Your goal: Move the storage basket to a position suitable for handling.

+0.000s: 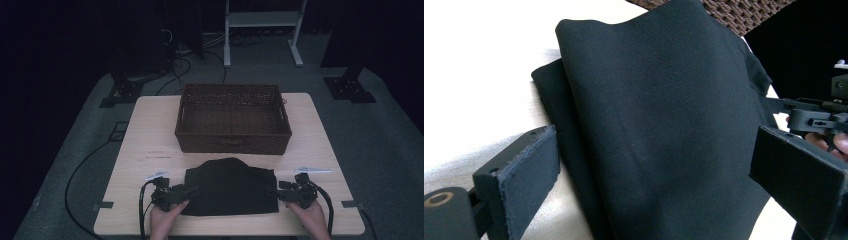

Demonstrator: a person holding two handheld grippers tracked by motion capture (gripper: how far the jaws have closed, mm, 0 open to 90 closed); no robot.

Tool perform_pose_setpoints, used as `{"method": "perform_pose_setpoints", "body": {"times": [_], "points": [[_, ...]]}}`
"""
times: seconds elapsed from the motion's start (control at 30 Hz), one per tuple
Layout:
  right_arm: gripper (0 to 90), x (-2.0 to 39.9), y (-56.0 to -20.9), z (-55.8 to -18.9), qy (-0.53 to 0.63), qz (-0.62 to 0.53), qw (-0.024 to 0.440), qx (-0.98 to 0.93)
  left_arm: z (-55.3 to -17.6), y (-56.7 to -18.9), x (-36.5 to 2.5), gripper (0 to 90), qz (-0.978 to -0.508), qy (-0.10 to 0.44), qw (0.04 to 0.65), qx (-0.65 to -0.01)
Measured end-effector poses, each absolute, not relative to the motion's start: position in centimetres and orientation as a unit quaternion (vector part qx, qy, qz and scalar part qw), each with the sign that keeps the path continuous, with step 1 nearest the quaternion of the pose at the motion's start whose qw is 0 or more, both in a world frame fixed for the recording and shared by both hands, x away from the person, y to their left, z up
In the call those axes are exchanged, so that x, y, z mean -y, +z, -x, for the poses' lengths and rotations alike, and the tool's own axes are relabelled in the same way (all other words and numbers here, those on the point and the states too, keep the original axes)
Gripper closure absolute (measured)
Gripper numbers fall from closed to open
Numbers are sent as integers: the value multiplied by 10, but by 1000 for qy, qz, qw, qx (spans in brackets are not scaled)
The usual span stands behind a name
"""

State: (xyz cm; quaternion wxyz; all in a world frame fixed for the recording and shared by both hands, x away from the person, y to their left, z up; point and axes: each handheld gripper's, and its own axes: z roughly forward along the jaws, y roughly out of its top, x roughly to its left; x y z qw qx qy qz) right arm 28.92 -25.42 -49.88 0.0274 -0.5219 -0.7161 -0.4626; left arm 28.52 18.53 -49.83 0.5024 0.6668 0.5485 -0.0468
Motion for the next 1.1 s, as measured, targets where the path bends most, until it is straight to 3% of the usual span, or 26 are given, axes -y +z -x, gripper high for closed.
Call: {"method": "perform_pose_setpoints", "body": {"times": [0.63, 0.87, 1.03, 1.1], "points": [[281, 238, -501, -283, -468, 529, 38, 707, -286, -500, -157, 60, -680, -63, 508, -525], [352, 231, -503, -284, -475, 531, 57, 700, -294, -501, -154, 215, -689, -90, 500, -518], [450, 225, -506, -288, -479, 526, 73, 699, -303, -505, -157, 321, -686, -127, 501, -512], [530, 222, -507, -290, -477, 526, 75, 700, -305, -505, -156, 368, -688, -134, 500, -509]]}}
